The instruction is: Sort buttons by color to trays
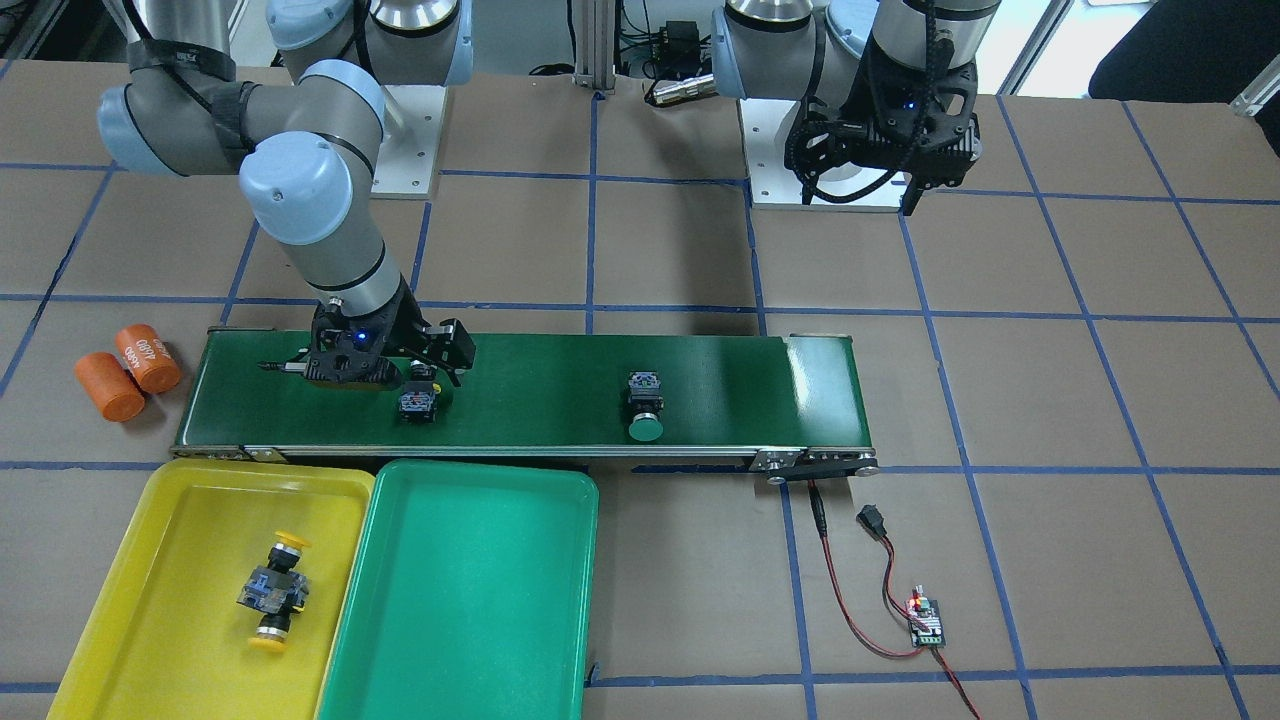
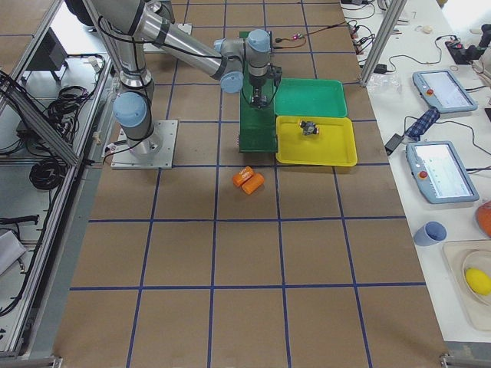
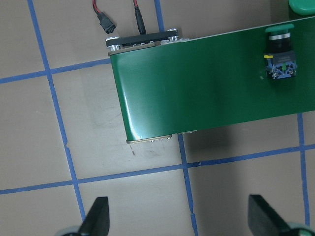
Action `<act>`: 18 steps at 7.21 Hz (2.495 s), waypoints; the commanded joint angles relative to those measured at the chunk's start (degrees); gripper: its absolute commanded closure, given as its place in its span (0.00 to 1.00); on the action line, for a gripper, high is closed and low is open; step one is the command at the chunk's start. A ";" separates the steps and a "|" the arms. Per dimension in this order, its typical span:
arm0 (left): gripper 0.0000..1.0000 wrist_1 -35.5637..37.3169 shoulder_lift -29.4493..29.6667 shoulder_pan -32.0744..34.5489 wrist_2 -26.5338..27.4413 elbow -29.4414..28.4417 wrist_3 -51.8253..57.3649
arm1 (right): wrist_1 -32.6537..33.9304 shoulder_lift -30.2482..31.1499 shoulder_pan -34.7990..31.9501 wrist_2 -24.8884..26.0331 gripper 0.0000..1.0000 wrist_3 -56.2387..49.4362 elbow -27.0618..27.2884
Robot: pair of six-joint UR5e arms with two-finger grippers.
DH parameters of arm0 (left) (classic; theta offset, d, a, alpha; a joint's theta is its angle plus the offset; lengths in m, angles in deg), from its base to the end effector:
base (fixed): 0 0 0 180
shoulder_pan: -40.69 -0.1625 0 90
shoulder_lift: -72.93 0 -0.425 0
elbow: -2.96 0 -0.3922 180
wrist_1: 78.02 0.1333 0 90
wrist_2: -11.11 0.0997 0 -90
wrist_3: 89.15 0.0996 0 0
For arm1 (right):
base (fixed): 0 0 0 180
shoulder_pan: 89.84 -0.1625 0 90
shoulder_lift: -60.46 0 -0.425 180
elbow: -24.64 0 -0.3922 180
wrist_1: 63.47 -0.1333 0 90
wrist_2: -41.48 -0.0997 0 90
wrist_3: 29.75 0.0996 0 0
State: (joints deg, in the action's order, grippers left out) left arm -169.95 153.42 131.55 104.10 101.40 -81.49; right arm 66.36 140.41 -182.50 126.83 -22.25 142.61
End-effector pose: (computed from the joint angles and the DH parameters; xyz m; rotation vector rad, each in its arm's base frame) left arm -0.1344 -0.4181 0.4880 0.2302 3.0817 0.0279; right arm 0.1638 -0.4788 0.2433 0.1272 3.0551 -0.0371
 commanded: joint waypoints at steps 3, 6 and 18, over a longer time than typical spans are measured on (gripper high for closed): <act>0.00 -0.70 0.20 0.02 0.09 -1.58 -0.10 | 0.24 -1.19 0.20 0.62 0.84 0.15 -5.97; 0.00 -1.31 -0.58 0.02 0.17 -0.46 0.07 | -0.19 -15.03 0.11 0.44 0.80 -0.73 -22.63; 0.00 -1.23 -0.50 0.02 -0.26 -0.45 -0.02 | -14.87 -2.68 3.62 0.00 0.00 -13.53 -12.50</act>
State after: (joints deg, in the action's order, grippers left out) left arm -171.07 153.14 131.57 103.98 100.86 -81.50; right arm 51.54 138.41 -179.25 126.74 -32.58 129.71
